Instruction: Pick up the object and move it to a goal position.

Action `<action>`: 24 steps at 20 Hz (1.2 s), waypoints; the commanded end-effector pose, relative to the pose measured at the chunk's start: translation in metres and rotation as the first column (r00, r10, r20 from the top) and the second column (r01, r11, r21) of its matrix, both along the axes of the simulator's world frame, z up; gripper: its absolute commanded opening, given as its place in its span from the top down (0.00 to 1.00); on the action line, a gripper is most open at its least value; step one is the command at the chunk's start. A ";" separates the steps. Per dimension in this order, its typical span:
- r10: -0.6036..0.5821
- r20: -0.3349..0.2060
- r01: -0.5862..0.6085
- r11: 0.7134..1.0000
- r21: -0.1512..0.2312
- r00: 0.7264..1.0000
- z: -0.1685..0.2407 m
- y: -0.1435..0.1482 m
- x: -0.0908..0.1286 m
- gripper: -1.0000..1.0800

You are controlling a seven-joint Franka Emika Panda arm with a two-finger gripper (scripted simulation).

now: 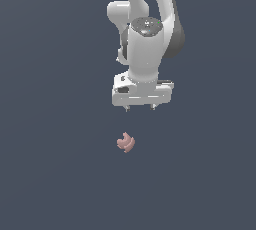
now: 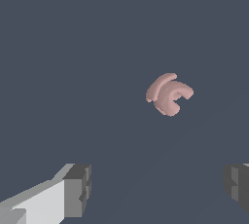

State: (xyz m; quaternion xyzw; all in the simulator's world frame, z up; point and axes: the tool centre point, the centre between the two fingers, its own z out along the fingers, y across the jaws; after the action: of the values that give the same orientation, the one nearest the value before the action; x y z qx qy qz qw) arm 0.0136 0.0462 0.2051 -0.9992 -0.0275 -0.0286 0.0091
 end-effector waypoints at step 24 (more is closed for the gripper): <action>-0.062 -0.018 0.062 0.998 0.015 0.998 -0.012 0.003 0.007 0.04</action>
State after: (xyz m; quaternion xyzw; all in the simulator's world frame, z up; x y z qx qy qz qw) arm 0.0182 0.0507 0.1961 -0.9996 -0.0081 -0.0213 0.0160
